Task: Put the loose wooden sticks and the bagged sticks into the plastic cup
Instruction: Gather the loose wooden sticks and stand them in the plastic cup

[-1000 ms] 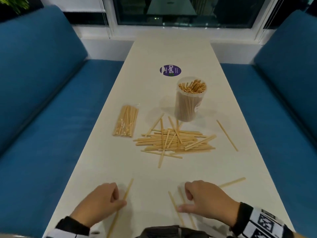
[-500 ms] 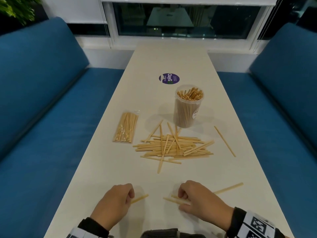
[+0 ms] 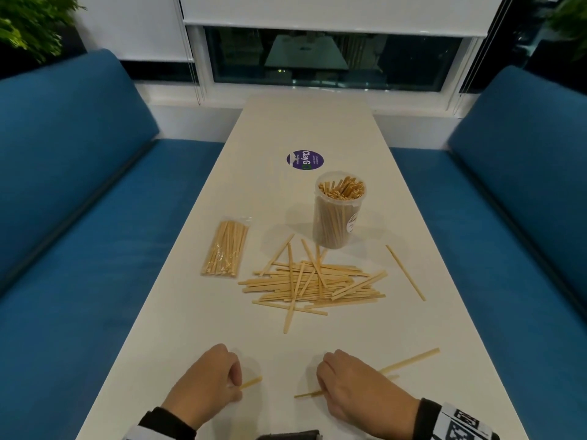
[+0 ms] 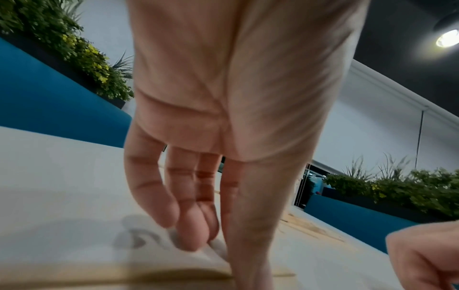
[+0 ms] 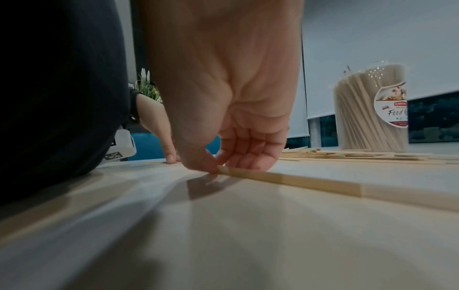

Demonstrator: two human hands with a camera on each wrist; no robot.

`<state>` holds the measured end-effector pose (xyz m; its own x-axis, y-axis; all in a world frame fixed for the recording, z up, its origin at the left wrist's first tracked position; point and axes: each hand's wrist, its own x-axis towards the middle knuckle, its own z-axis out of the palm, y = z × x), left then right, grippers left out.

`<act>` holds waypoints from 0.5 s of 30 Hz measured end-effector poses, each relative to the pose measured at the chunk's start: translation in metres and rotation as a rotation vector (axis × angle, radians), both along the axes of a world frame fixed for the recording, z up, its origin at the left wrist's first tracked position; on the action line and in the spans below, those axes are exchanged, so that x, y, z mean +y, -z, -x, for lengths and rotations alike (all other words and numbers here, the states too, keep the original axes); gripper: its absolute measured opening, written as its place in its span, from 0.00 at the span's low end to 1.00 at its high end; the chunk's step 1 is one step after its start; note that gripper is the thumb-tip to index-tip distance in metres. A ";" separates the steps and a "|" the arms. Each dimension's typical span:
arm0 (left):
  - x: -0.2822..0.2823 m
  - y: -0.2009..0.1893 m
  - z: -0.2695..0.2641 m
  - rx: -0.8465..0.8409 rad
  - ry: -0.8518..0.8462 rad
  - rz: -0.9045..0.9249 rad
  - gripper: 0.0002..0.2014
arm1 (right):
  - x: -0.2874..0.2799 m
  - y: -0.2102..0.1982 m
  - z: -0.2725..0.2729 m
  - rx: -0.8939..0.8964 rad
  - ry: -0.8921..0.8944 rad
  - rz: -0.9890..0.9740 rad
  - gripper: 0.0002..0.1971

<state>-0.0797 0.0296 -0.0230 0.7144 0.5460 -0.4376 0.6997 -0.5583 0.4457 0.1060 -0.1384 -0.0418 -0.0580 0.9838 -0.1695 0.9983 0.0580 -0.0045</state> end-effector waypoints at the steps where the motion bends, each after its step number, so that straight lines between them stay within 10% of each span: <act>1: -0.002 0.000 0.000 0.000 -0.009 -0.001 0.07 | -0.001 0.000 0.000 0.025 0.017 -0.020 0.05; 9: -0.006 -0.004 -0.002 -0.092 0.006 -0.020 0.09 | 0.002 0.002 -0.008 0.267 0.004 -0.089 0.16; 15: 0.001 -0.027 -0.029 -0.540 -0.274 0.267 0.09 | 0.031 -0.047 -0.017 0.890 0.492 -0.374 0.07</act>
<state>-0.0507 0.0303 0.0040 0.7221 0.6615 -0.2025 0.4399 -0.2133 0.8723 0.1227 -0.1078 0.0056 0.4033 0.9135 0.0537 0.5597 -0.1998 -0.8042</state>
